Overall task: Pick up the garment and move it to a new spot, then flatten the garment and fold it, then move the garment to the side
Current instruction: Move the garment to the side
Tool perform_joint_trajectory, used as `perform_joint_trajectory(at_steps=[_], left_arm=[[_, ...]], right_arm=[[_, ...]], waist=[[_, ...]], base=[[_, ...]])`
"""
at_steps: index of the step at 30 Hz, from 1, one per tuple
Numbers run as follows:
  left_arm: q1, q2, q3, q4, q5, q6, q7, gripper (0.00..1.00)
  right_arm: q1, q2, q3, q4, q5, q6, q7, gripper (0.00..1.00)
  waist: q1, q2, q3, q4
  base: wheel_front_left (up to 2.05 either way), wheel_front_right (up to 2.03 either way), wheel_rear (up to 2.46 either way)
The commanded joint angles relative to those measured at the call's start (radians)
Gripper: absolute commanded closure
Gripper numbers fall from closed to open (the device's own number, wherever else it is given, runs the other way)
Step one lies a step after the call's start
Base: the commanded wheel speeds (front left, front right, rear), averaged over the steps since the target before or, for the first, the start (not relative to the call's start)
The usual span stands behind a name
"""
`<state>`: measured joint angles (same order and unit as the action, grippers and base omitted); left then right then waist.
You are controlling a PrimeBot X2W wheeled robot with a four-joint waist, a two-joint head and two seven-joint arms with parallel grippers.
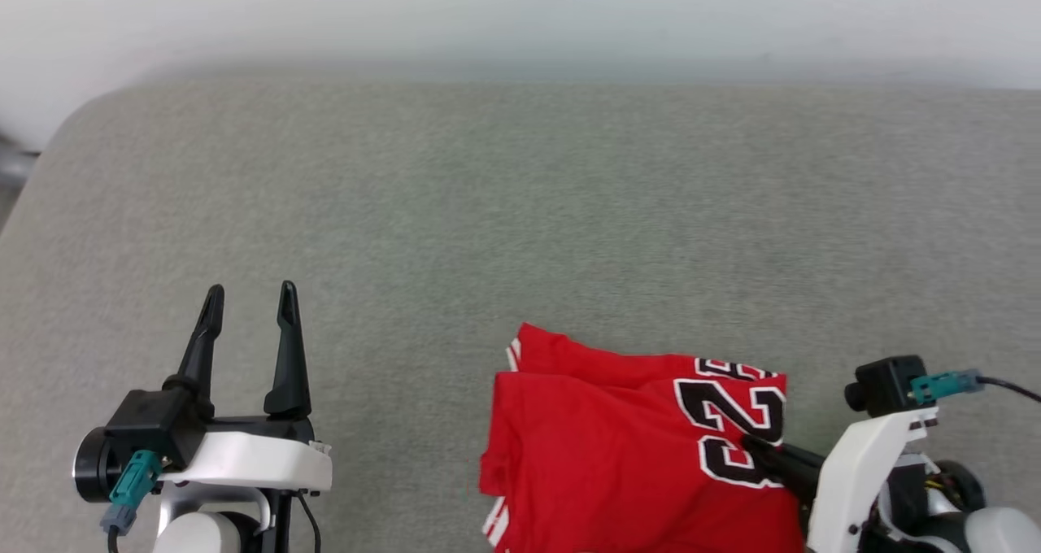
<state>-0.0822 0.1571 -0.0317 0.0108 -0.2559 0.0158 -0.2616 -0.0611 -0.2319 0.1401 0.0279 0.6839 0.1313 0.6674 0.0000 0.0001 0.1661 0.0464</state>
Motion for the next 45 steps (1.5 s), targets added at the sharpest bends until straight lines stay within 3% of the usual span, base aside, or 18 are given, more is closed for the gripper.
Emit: perform_joint_trajectory(at_steps=[1, 11, 21, 29, 45], left_arm=[[0.013, 0.003, 0.0, -0.005, 0.006, -0.002, -0.004, 0.0], [0.023, 0.0, -0.019, -0.044, 0.021, -0.015, -0.003, 0.0], [-0.054, 0.062, -0.019, -0.139, 0.053, -0.02, 0.04, 0.0], [-0.139, 0.124, -0.039, -0.248, 0.086, -0.045, 0.123, 0.0], [-0.279, 0.198, -0.053, -0.424, 0.121, -0.067, 0.232, 0.0]], right_arm=[[-0.003, -0.012, -0.004, -0.012, -0.009, -0.001, 0.005, 1.0], [-0.079, -0.087, -0.014, -0.042, -0.059, -0.001, 0.076, 1.0], [-0.259, -0.107, -0.027, 0.025, -0.077, -0.001, 0.03, 1.0], [-0.423, -0.106, -0.151, 0.177, -0.096, -0.001, -0.086, 1.0], [-0.689, -0.248, -0.429, 0.467, -0.227, -0.001, -0.273, 1.0]], waist=[[0.0, -0.0001, -0.026, -0.042], [0.0, -0.0001, 0.014, -0.276], [0.0, -0.0001, 0.173, -0.458], [0.0, -0.0001, 0.331, -0.498], [0.0, -0.0001, 0.553, -0.477]], base=[[0.0, 0.0, 0.0], [0.0, 0.0, 0.0], [0.0, 0.0, 0.0], [0.0, 0.0, 0.0], [0.0, 0.0, 0.0]])
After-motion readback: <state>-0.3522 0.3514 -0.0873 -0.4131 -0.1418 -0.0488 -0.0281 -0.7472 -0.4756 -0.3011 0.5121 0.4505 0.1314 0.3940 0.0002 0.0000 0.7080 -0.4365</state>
